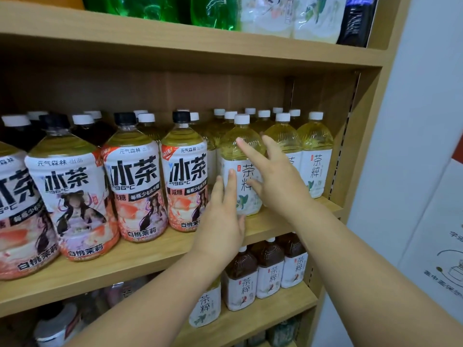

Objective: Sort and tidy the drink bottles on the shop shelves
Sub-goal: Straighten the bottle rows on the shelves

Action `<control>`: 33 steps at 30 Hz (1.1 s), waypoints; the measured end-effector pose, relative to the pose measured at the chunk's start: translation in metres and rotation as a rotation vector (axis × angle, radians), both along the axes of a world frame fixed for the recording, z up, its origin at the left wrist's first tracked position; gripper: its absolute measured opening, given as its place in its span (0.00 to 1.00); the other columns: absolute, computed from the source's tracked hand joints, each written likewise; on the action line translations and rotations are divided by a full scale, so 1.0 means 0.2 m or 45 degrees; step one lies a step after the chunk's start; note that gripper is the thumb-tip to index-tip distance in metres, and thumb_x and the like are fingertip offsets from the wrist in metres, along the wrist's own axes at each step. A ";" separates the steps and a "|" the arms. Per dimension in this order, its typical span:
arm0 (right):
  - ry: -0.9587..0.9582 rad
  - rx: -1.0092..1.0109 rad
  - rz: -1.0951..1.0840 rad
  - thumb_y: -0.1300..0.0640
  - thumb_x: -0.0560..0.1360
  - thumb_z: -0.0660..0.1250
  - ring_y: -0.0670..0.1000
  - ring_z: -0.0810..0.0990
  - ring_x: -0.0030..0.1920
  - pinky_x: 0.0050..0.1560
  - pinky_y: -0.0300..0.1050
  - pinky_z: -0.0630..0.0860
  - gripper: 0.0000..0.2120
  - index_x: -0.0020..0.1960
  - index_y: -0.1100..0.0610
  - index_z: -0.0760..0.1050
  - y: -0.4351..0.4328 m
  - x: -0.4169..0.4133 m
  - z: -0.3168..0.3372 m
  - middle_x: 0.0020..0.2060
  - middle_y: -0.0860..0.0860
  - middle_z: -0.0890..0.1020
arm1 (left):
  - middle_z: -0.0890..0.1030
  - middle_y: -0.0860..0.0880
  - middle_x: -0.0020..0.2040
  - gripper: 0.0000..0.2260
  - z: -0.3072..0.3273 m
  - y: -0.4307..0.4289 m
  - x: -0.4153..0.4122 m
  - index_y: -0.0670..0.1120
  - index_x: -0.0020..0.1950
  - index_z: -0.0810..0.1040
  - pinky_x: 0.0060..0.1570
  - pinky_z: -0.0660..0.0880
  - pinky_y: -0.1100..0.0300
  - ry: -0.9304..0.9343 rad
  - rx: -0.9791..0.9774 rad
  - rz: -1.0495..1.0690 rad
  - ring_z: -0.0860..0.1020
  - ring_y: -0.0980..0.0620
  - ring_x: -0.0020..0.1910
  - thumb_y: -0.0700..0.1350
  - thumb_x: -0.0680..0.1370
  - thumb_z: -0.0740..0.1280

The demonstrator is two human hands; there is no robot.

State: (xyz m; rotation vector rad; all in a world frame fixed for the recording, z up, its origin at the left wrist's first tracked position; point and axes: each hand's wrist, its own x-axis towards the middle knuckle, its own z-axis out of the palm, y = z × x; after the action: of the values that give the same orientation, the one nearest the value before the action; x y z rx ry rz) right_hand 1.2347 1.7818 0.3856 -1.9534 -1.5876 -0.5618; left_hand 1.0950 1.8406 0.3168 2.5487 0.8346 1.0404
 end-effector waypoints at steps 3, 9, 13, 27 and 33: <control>-0.211 0.050 -0.139 0.51 0.78 0.72 0.58 0.62 0.74 0.70 0.57 0.67 0.41 0.81 0.36 0.50 0.02 0.01 -0.01 0.79 0.55 0.61 | 0.44 0.47 0.84 0.41 0.00 0.00 0.01 0.54 0.82 0.34 0.73 0.65 0.52 0.029 0.019 0.014 0.61 0.44 0.79 0.45 0.82 0.64; -0.264 0.040 -0.231 0.49 0.78 0.72 0.58 0.63 0.73 0.68 0.57 0.65 0.41 0.81 0.37 0.50 0.01 0.00 0.00 0.78 0.54 0.64 | 0.40 0.46 0.83 0.40 0.01 0.00 0.01 0.53 0.82 0.35 0.73 0.64 0.51 0.113 0.035 0.001 0.59 0.45 0.80 0.45 0.83 0.63; -0.194 0.016 -0.256 0.55 0.79 0.70 0.58 0.59 0.76 0.72 0.57 0.62 0.41 0.81 0.37 0.50 -0.01 -0.05 0.01 0.79 0.54 0.60 | 0.47 0.47 0.84 0.35 0.01 -0.01 -0.07 0.52 0.83 0.44 0.76 0.57 0.56 0.059 0.000 -0.091 0.55 0.47 0.81 0.45 0.83 0.63; 0.502 0.167 0.334 0.43 0.80 0.67 0.54 0.58 0.79 0.71 0.49 0.63 0.32 0.79 0.35 0.56 0.14 -0.50 0.05 0.79 0.53 0.59 | 0.71 0.44 0.68 0.21 0.40 0.12 -0.67 0.45 0.69 0.75 0.67 0.67 0.50 -0.338 0.522 0.424 0.68 0.42 0.68 0.45 0.77 0.71; 0.664 0.152 0.416 0.45 0.74 0.76 0.48 0.67 0.73 0.66 0.44 0.67 0.47 0.80 0.33 0.47 0.22 -0.53 -0.03 0.74 0.48 0.67 | 0.73 0.41 0.67 0.27 0.50 0.17 -0.70 0.49 0.74 0.71 0.65 0.70 0.43 0.168 0.637 0.566 0.69 0.39 0.66 0.52 0.76 0.71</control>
State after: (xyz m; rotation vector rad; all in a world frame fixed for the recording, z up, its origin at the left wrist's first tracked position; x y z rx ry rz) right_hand 1.1281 1.8265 0.3798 -1.5401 -1.4461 -0.0060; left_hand 0.9556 1.8742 0.4165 2.9400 1.3725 1.3630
